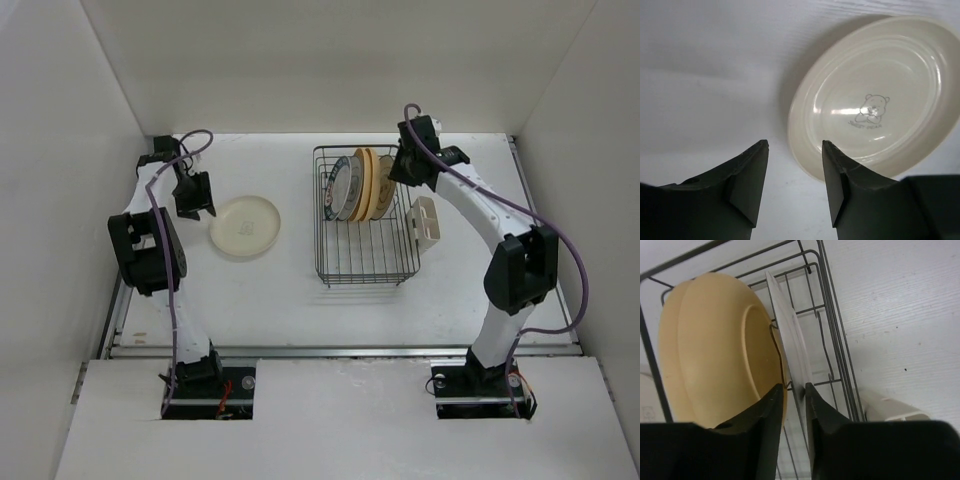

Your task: Unload the plates from the dish rack

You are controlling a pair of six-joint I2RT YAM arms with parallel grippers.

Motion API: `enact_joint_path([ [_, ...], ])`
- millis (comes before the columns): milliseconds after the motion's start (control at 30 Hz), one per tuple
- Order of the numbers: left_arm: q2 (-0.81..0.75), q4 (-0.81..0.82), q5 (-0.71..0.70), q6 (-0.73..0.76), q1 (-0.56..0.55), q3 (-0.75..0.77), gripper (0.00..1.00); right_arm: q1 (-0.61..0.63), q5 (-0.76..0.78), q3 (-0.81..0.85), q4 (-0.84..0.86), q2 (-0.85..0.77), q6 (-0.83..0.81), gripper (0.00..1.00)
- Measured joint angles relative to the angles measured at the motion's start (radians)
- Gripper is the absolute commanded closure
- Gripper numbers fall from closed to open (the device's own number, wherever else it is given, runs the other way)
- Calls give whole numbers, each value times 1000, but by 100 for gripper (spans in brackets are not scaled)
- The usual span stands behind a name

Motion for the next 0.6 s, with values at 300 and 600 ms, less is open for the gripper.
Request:
enact_joint_path([
  [300, -261, -48, -36, 34, 0, -1, 56, -2, 25, 18, 2, 55, -79, 100],
  [600, -395, -126, -134, 111, 0, -13, 55, 35, 145, 89, -75, 56, -156, 100],
])
